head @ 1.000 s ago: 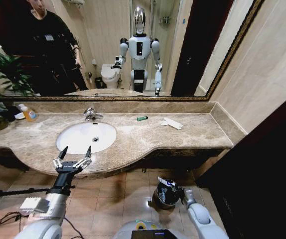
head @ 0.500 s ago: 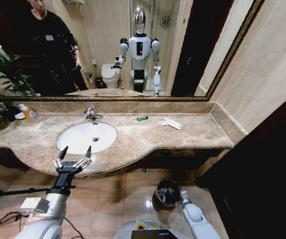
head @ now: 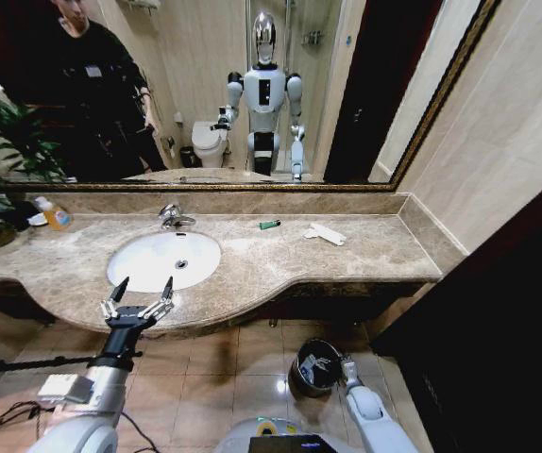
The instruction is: Pick up the trash from the sink and place it in the trash bin.
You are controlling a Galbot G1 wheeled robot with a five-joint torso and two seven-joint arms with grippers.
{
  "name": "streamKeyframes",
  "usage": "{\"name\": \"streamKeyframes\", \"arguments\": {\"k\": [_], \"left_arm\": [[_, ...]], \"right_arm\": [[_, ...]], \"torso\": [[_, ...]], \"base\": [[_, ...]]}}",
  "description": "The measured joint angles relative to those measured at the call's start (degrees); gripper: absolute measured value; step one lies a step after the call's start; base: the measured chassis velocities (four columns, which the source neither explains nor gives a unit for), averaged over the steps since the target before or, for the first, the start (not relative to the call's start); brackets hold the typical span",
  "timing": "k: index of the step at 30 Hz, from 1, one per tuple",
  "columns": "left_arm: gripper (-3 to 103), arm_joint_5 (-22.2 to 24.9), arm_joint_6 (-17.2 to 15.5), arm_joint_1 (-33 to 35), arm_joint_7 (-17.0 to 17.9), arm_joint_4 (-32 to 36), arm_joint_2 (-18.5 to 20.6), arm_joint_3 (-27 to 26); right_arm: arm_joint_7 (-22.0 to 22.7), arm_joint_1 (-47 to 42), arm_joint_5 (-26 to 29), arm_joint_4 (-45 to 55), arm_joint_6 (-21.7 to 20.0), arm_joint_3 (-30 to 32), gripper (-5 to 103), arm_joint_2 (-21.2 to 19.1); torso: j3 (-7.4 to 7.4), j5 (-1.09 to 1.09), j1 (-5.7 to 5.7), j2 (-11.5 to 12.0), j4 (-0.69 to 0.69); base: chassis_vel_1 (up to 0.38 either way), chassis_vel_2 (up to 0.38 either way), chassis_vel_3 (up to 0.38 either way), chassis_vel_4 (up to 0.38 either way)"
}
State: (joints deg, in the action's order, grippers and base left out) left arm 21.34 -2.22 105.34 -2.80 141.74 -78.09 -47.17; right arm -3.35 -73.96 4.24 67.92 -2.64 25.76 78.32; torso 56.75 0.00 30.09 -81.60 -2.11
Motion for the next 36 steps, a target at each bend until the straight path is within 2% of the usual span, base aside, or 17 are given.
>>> {"name": "streamKeyframes", "arguments": {"k": [24, 29, 36], "left_arm": [[100, 0.0, 0.0, 0.0, 0.0, 0.0, 0.0, 0.0], [100, 0.0, 0.0, 0.0, 0.0, 0.0, 0.0, 0.0], [100, 0.0, 0.0, 0.0, 0.0, 0.0, 0.0, 0.0]], "right_arm": [[-0.1, -1.2, 1.7, 1.7, -0.4, 0.2, 100, -0.5], [0.6, -5.7, 7.7, 10.3, -2.4, 0.2, 100, -2.8], [1.9, -12.5, 12.1, 24.2, -0.7, 1.8, 100, -6.3]], "torso": [[0.00, 0.01, 0.00, 0.0, 0.00], [0.00, 0.00, 0.00, 0.0, 0.02], [0.00, 0.01, 0.00, 0.0, 0.00]], "base": [[0.000, 0.000, 0.000, 0.000], [0.000, 0.000, 0.000, 0.000], [0.000, 0.000, 0.000, 0.000]]}}
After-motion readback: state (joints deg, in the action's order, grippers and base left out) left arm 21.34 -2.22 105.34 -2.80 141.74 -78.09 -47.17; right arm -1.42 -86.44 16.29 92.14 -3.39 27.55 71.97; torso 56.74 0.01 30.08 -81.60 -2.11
